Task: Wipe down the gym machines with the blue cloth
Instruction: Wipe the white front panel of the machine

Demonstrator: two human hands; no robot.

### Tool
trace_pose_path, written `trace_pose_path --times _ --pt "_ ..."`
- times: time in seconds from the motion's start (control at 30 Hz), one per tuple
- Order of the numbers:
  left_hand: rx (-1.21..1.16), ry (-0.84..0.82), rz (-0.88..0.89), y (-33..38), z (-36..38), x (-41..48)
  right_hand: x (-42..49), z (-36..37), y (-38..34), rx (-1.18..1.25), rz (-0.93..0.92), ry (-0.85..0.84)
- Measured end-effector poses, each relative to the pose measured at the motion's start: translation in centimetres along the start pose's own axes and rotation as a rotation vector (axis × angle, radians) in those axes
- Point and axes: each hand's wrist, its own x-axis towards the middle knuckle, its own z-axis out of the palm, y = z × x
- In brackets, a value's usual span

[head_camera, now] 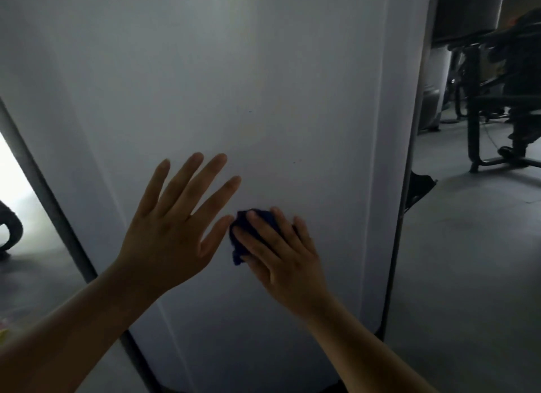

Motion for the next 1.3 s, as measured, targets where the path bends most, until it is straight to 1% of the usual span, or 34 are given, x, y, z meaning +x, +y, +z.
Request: trace_pose_path --times 0.03,0.1,0.13,0.17,0.2,0.27,0.3,0.33,0.37,0.43,0.47,0.5,0.53,0.6,0.63,0.67,0.7,0.77,0.8,0.83,0.87,0.93,0.97,1.0,1.03,1.1,1.13,1.17,1.2,1.27,1.3 --pt "-0.002 -0.001 -0.014 -0.3 -0.1 -0.5 0.6 -0.4 0.8 0.018 0.117 0.042" --pt "-0.019 -0.021 -0.04 -0.7 -0.2 -1.2 2.1 -1.0 1.2 0.116 0.489 0.149" --pt "-0.032 -0.034 -0.044 -0.8 -0.2 -1.3 2.9 -1.1 0.7 0.141 0.608 0.17" --pt "-0.046 -0.041 -0.047 -0.8 -0.3 -1.3 3.5 -1.1 -0.1 0.132 0.616 0.148" --pt "-0.06 -0.039 -0.054 -0.7 -0.3 -1.2 3.8 -0.9 -1.1 0.097 0.501 0.086" --pt "-0.08 -0.035 -0.065 -0.6 -0.6 -1.1 3.5 -1.0 -1.6 0.029 0.065 -0.073" --pt "-0.085 -0.038 -0.065 -0.7 -0.7 -1.3 3.5 -1.3 -0.7 -0.017 -0.089 -0.097" --pt "-0.089 -0.043 -0.065 -0.7 -0.8 -1.5 4.0 -1.7 0.5 -0.042 -0.109 -0.067" --pt "-0.093 -0.049 -0.072 -0.8 -0.9 -1.8 4.7 -2.0 1.4 -0.034 0.007 -0.002" --pt "-0.103 -0.062 -0.098 -1.0 -0.9 -2.5 6.5 -2.5 2.0 0.085 0.463 0.166" --pt "-0.113 -0.063 -0.114 -1.0 -0.8 -2.8 7.2 -2.6 1.4 0.117 0.604 0.21" --pt "-0.127 -0.062 -0.134 -1.0 -0.8 -3.1 7.5 -2.4 0.1 0.097 0.592 0.182" --pt "-0.147 -0.061 -0.154 -0.9 -0.8 -3.4 7.2 -1.9 -1.1 0.049 0.419 0.087" --pt "-0.179 -0.063 -0.174 -1.1 -0.9 -4.0 5.8 -1.0 -2.3 -0.026 -0.149 -0.146" --pt "-0.181 -0.065 -0.171 -1.5 -1.1 -4.5 5.6 -1.0 -1.9 -0.046 -0.332 -0.202" --pt "-0.173 -0.063 -0.169 -2.0 -1.3 -4.9 5.7 -1.1 -1.5 -0.061 -0.38 -0.191" --pt "-0.158 -0.059 -0.18 -2.7 -1.6 -5.5 6.1 -0.9 -1.3 -0.068 -0.323 -0.135" --pt "-0.124 -0.064 -0.248 -4.1 -2.2 -6.7 6.7 -1.0 -2.1 -0.01 -0.004 -0.023" --pt "-0.111 -0.077 -0.289 -4.5 -2.3 -7.2 6.7 -0.9 -3.0 0.011 0.103 -0.022" --pt "-0.1 -0.094 -0.32 -4.8 -2.4 -7.8 6.4 -0.5 -4.1 0.006 0.096 -0.079" --pt "-0.097 -0.112 -0.335 -5.0 -2.3 -8.4 5.9 -0.1 -5.4 -0.024 -0.043 -0.188" --pt "-0.103 -0.139 -0.342 -5.2 -1.9 -9.6 4.8 0.3 -5.5 -0.074 -0.498 -0.441" --pt "-0.106 -0.145 -0.353 -5.4 -1.9 -10.3 5.1 0.1 -4.9 -0.094 -0.636 -0.488" --pt "-0.109 -0.147 -0.371 -5.6 -1.8 -11.0 6.1 -0.1 -4.3 -0.105 -0.658 -0.436" --pt "-0.11 -0.151 -0.393 -5.8 -1.7 -11.8 7.2 -0.2 -3.8 -0.105 -0.588 -0.332" --pt "-0.12 -0.173 -0.443 -6.0 -1.5 -12.8 9.2 -0.7 -3.5 -0.07 -0.261 -0.121" --pt "-0.135 -0.181 -0.462 -6.0 -1.4 -13.1 9.8 -0.8 -4.2 -0.045 -0.144 -0.075" --pt "-0.155 -0.182 -0.471 -5.9 -1.2 -13.3 9.8 -0.6 -5.1 -0.042 -0.141 -0.094" --pt "-0.181 -0.178 -0.476 -5.8 -1.1 -13.4 9.3 -0.2 -5.9 -0.051 -0.251 -0.178" --pt "-0.234 -0.151 -0.509 -5.6 -1.1 -13.4 7.4 0.6 -6.5 -0.04 -0.669 -0.44" --pt "-0.26 -0.135 -0.543 -5.4 -1.2 -13.4 7.0 0.8 -6.4 -0.037 -0.802 -0.528"
